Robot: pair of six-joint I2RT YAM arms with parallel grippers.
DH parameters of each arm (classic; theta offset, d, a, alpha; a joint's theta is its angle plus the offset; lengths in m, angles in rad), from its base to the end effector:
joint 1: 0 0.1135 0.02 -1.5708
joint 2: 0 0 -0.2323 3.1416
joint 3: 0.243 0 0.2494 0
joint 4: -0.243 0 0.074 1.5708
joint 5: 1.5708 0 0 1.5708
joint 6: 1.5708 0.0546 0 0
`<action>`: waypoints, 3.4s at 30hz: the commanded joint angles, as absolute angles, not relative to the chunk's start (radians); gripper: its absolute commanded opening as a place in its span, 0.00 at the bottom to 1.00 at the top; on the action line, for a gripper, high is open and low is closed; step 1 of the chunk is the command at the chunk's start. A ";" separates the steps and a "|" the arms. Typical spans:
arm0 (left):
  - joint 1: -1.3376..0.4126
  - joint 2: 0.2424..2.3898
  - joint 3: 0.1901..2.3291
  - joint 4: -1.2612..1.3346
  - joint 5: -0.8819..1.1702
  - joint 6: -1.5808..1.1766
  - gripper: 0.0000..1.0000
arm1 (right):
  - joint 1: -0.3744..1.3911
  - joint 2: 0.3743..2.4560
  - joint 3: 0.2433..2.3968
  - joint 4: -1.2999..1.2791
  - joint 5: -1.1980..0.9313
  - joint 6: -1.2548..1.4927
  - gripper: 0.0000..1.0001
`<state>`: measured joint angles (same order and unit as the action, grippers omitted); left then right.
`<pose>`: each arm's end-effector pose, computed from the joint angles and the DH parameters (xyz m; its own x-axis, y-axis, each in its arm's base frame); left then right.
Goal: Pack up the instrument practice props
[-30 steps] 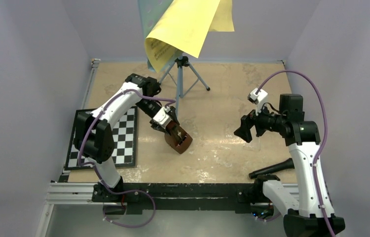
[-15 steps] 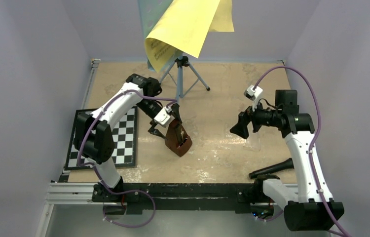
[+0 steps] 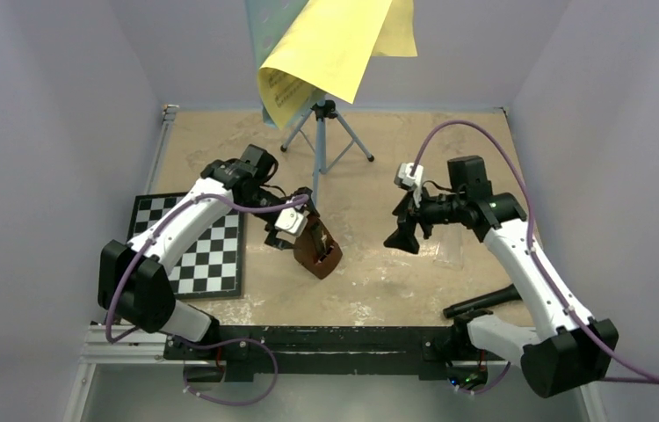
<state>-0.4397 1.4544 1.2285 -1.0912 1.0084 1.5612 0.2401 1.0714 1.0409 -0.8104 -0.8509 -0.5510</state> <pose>0.2231 -0.1560 0.2487 0.4107 0.3960 -0.8213 0.8799 -0.4083 0.2431 0.2096 0.0936 0.2881 -0.2797 -0.4238 -0.8615 -0.9274 0.3513 0.1283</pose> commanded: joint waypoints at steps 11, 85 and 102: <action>-0.437 1.645 1.389 -1.172 1.042 1.620 0.77 | 0.386 1.246 1.027 -0.540 -1.042 -0.614 0.91; -0.444 1.720 1.378 -1.236 1.026 1.676 0.00 | 0.507 1.636 1.000 0.116 -0.920 -0.023 0.79; -0.448 1.732 1.380 -1.214 1.027 1.659 0.00 | 0.505 1.666 1.041 0.079 -0.935 -0.054 0.79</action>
<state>-0.4324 1.7008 1.3994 -1.2175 1.0374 1.6398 0.5228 1.6505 0.9733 0.0586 -0.9810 -0.0261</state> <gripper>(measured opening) 0.639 0.793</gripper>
